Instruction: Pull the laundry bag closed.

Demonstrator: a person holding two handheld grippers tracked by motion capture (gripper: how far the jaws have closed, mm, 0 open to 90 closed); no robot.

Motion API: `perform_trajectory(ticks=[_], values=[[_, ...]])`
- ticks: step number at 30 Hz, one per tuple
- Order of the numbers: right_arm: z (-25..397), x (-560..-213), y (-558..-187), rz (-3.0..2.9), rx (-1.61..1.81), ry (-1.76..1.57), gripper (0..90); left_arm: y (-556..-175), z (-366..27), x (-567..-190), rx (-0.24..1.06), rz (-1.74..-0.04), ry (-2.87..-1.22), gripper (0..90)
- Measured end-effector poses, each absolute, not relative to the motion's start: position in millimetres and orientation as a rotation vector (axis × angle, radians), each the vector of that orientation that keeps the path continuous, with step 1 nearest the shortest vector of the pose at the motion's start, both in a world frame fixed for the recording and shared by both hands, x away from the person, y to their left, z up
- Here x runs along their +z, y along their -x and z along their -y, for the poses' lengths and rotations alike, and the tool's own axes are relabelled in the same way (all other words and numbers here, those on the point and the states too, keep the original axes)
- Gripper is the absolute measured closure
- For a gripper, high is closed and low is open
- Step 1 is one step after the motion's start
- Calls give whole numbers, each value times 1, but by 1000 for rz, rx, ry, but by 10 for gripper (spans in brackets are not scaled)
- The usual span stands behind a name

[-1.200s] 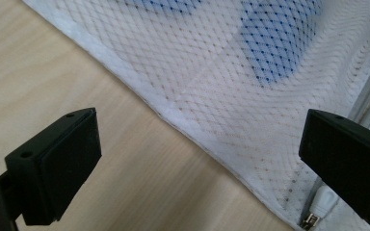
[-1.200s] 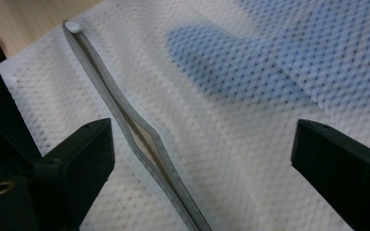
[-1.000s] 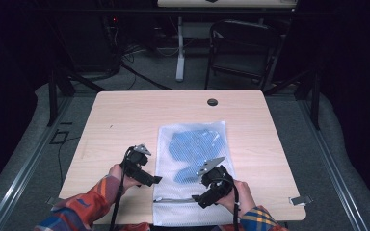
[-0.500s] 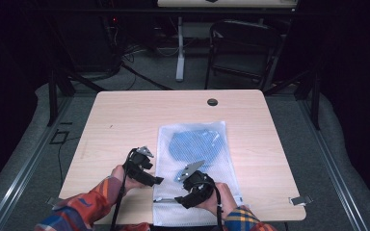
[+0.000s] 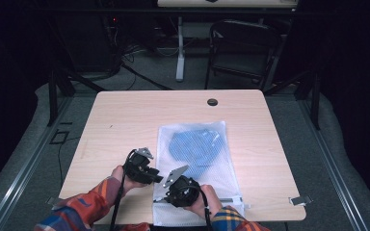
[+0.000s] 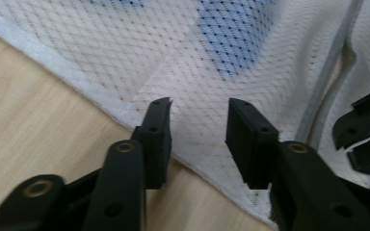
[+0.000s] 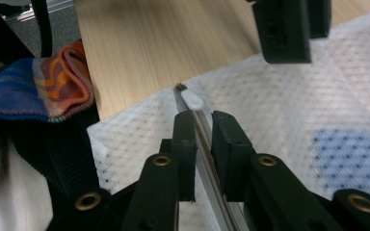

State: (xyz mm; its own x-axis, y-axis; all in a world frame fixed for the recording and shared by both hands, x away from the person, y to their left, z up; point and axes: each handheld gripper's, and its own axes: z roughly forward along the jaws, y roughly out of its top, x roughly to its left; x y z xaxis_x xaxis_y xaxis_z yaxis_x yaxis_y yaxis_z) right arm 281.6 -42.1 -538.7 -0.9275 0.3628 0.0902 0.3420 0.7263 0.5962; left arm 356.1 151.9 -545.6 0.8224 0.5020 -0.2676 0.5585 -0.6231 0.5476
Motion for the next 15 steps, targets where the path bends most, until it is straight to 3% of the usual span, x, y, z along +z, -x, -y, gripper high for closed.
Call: perform_trajectory(ticks=[5, 15], values=[[32, -545, -284, -2885, 1016, -578, 857, -353, -157, -545, -128, -744, -2338, 801], [22, -554, -287, -2901, 1007, -563, 801, -345, -158, -546, -151, -723, -2402, 847]])
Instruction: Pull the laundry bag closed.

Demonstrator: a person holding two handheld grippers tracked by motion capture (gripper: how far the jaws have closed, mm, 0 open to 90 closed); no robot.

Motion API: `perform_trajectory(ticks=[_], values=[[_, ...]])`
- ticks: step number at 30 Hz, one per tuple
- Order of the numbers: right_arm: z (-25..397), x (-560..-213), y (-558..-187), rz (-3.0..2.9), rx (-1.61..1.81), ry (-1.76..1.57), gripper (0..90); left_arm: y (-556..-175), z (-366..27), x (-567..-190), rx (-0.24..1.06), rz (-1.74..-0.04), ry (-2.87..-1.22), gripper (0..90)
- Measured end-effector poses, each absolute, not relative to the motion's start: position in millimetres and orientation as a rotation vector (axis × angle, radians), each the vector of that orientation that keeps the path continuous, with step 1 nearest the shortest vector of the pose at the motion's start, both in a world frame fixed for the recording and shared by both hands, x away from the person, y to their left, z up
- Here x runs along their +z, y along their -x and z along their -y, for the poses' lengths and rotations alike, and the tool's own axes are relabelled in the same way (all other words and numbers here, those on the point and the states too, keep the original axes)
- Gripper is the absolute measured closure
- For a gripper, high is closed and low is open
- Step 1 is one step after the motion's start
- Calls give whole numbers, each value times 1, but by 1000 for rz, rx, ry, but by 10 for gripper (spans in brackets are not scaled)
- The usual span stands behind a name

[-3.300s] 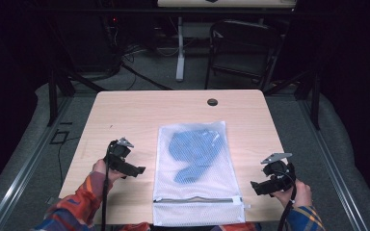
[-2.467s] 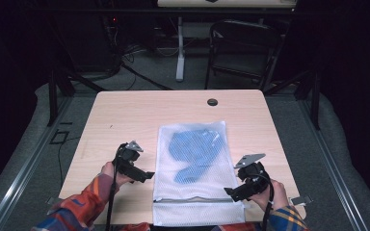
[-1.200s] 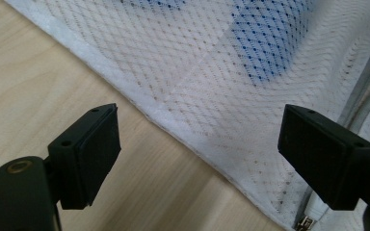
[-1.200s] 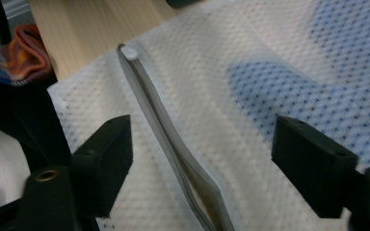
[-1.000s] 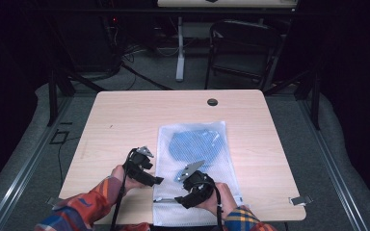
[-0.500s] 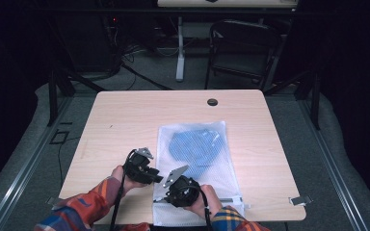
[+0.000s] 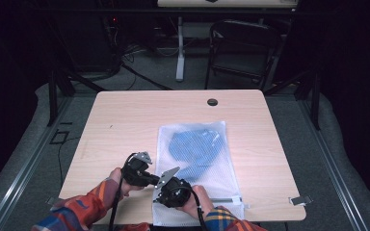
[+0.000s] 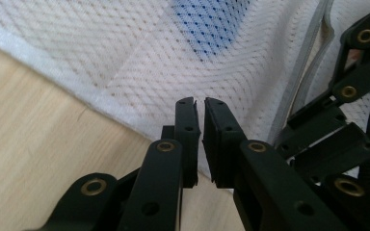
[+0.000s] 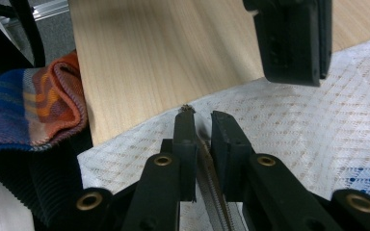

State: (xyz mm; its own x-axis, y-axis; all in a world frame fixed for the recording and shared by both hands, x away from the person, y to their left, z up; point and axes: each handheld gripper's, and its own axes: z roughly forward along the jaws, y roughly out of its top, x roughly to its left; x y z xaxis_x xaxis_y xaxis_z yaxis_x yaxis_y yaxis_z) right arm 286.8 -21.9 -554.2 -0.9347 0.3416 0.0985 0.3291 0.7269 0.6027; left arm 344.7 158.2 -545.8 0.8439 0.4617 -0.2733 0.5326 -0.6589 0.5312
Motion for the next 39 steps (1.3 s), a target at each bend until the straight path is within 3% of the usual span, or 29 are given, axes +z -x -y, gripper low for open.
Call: perform_trajectory(ticks=[7, 39], values=[[21, -557, -289, -2886, 1005, -600, 765, -337, -161, -547, -170, -749, -2428, 858], [14, -567, -281, -2915, 966, -592, 816, -335, -160, -557, -294, -703, -2474, 896]])
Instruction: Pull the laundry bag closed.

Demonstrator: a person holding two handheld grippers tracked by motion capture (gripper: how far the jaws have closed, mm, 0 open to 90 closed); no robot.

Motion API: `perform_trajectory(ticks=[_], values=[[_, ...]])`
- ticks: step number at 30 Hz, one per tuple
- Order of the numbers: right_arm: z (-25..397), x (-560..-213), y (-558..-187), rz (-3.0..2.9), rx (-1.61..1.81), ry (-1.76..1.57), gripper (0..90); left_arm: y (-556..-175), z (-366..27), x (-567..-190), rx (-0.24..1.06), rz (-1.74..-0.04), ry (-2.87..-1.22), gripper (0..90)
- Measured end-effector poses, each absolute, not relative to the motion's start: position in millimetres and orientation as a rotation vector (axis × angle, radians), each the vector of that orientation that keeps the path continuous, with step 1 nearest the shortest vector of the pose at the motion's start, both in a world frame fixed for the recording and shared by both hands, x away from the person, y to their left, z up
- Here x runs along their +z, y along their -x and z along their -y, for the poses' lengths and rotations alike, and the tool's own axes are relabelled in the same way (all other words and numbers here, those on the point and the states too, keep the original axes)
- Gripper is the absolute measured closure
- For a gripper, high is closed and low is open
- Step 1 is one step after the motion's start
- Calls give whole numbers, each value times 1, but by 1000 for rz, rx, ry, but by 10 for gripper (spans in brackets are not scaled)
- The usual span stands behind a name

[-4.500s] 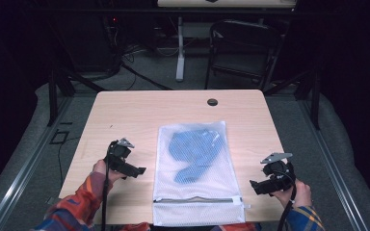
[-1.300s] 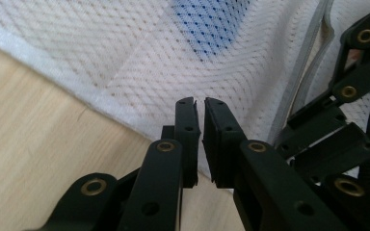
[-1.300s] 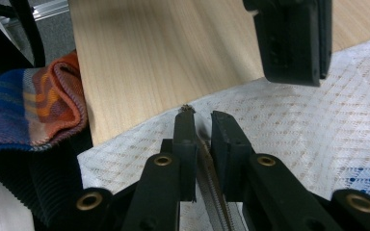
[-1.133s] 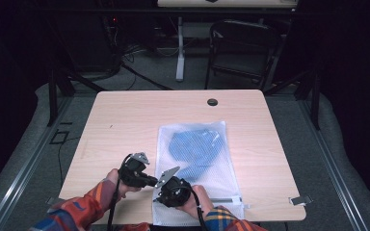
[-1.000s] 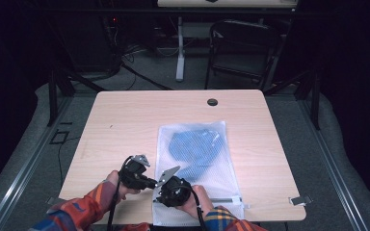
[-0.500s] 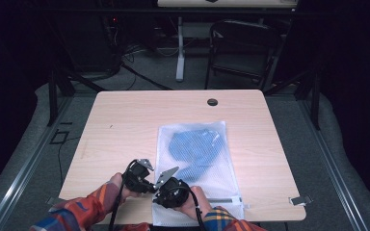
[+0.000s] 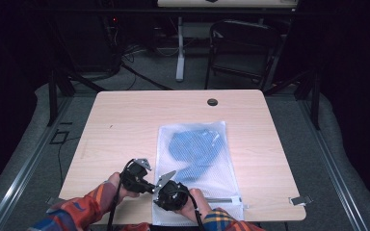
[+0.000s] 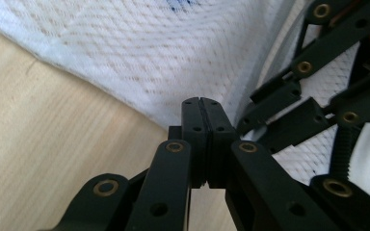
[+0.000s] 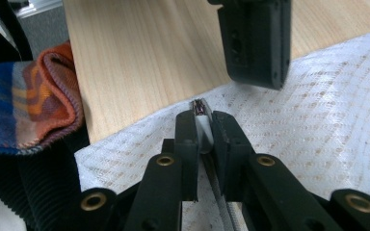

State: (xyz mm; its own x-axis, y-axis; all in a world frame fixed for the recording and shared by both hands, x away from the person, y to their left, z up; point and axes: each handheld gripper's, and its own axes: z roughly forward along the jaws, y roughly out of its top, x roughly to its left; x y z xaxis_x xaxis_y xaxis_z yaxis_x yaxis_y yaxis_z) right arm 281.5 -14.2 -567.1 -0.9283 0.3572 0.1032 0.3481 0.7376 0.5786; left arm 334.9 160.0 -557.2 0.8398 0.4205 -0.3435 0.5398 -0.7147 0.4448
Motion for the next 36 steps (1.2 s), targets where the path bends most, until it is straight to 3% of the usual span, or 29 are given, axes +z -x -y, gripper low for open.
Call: perform_trajectory(ticks=[7, 36], values=[[13, -568, -279, -2890, 967, -580, 817, -331, -155, -561, -338, -665, -2510, 885], [20, -562, -278, -2884, 862, -548, 824, -324, -152, -562, -273, -616, -2534, 900]])
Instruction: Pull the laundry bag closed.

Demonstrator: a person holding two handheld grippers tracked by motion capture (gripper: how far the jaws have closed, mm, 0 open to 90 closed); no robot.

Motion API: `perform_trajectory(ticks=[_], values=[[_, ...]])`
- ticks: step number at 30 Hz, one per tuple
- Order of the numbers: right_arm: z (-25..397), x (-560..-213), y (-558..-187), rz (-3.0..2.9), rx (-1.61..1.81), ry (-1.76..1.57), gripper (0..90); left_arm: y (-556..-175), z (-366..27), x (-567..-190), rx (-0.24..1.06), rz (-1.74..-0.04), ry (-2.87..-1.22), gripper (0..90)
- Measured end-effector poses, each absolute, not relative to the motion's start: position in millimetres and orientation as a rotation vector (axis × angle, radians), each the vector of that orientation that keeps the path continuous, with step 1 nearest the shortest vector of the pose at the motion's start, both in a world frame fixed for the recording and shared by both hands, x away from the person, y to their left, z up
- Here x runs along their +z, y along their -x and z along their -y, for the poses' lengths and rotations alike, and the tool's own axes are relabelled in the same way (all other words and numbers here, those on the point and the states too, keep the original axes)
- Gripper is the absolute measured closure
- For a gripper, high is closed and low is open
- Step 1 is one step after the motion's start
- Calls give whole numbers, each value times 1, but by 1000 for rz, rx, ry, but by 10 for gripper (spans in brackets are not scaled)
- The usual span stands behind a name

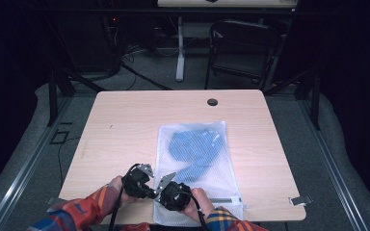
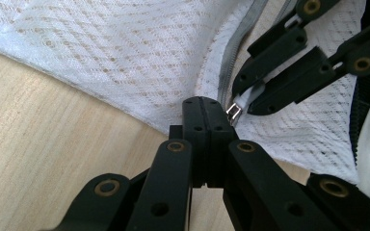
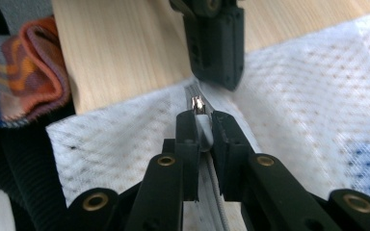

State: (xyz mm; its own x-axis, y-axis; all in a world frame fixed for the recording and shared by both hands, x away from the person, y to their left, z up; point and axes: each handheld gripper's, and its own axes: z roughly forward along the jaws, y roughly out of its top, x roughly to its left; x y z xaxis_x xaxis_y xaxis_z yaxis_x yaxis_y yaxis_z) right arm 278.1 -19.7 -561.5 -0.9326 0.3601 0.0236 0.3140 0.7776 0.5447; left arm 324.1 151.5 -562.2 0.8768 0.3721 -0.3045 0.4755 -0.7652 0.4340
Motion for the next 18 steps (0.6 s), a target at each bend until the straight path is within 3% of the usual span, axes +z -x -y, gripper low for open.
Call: perform_trajectory(ticks=[18], values=[[20, -563, -278, -2885, 861, -553, 821, -323, -146, -561, -295, -586, -2549, 900]])
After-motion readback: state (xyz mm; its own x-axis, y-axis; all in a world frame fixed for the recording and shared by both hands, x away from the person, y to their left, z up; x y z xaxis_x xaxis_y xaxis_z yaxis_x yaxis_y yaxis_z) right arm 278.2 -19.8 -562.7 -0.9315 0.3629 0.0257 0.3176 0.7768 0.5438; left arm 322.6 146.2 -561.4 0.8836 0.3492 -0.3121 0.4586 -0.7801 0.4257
